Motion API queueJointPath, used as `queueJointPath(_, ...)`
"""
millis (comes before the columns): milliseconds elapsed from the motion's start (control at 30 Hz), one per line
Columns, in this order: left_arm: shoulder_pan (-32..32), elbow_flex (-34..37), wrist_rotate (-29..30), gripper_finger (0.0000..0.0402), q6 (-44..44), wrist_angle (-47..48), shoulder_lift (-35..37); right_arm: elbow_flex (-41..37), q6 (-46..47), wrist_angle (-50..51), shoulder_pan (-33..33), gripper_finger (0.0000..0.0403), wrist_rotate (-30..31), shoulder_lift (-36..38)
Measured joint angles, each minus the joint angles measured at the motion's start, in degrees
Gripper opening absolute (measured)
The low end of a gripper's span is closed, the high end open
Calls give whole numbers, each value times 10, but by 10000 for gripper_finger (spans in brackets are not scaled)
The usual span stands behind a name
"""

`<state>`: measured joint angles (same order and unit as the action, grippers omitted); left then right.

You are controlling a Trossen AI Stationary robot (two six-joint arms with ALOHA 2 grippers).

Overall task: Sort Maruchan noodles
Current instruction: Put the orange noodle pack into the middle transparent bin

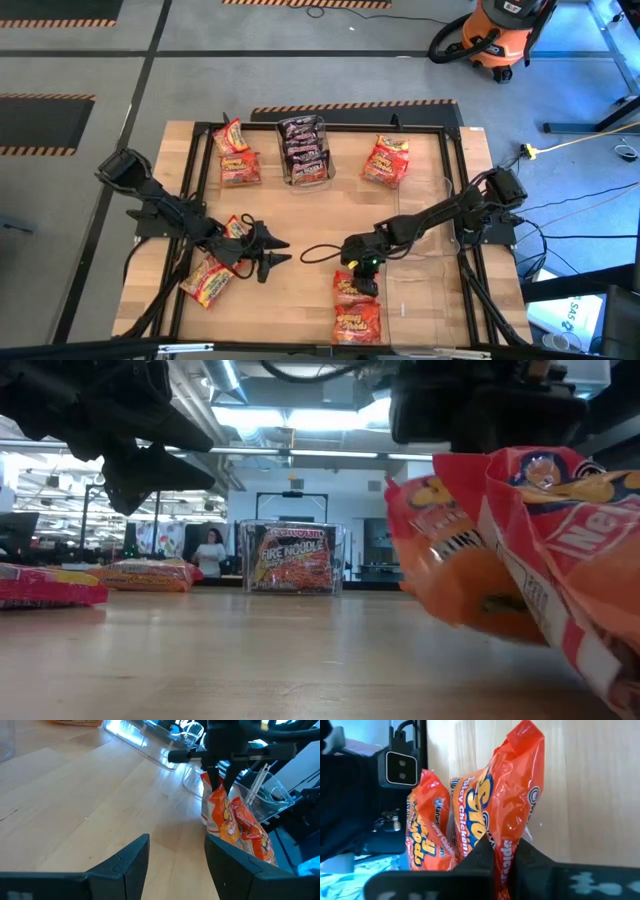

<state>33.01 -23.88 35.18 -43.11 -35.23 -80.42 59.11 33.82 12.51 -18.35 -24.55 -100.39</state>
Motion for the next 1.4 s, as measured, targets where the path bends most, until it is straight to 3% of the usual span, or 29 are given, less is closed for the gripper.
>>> queueJointPath(333,-1,0,1,185,0,-2,0,81,-91,189,0,2,119,60)
queueJointPath(467,-1,0,0,185,-1,-2,0,84,-110,229,0,2,169,121)
queueJointPath(767,-1,0,1,186,-2,-5,0,84,-116,426,0,2,342,272)
queueJointPath(1100,-1,0,3,185,-4,-10,0,84,-85,579,0,1,444,420)
queueJointPath(1400,-4,0,3,185,-5,-17,0,62,-89,732,0,1,465,476)
